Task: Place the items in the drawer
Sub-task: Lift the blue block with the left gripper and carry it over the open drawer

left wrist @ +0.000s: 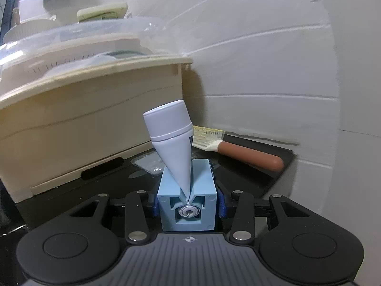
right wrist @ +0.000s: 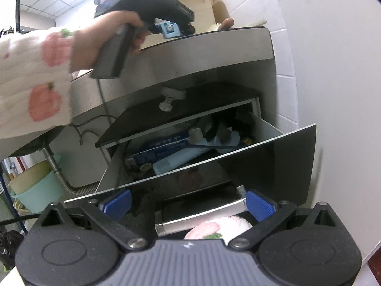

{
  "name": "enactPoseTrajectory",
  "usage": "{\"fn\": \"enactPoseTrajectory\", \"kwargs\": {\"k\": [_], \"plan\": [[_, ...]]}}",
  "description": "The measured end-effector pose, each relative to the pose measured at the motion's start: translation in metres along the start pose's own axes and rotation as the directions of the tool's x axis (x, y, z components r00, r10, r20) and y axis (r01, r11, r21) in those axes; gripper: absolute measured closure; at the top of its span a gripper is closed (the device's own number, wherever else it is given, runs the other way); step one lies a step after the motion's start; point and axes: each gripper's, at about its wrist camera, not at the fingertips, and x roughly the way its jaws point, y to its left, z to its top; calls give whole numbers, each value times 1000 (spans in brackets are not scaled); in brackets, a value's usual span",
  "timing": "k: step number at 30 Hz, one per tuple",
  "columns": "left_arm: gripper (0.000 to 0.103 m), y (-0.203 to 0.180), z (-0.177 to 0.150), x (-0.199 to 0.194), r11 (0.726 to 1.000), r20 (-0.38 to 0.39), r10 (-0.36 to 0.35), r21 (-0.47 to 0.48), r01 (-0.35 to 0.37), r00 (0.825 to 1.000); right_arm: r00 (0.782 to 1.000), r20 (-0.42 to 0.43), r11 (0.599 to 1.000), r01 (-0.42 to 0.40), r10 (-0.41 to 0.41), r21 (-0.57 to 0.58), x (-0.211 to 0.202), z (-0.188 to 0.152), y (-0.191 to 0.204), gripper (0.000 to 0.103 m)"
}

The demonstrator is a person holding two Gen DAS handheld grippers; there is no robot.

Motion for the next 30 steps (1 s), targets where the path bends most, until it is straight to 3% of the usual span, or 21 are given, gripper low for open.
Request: {"fn": "enactPoseTrajectory", "kwargs": {"k": [10,18,23,30], "plan": [[62,29,-22,-79,994,4,-105,2,105,994,1000,-13,999,13,-14,-41,3,1,8,0],[62,48,-55,-126,986,-45,-166,21,167,985,999,-30,996,27,-29,-85,7,0,15,0],[62,46,-80,-139,979,-99,-184,71,191,978,998,-45,994,27,-32,-106,9,0,19,0],[62,45,-115,-127,975,-195,-200,59,215,960,997,-71,994,24,-32,-106,13,0,18,0]]}}
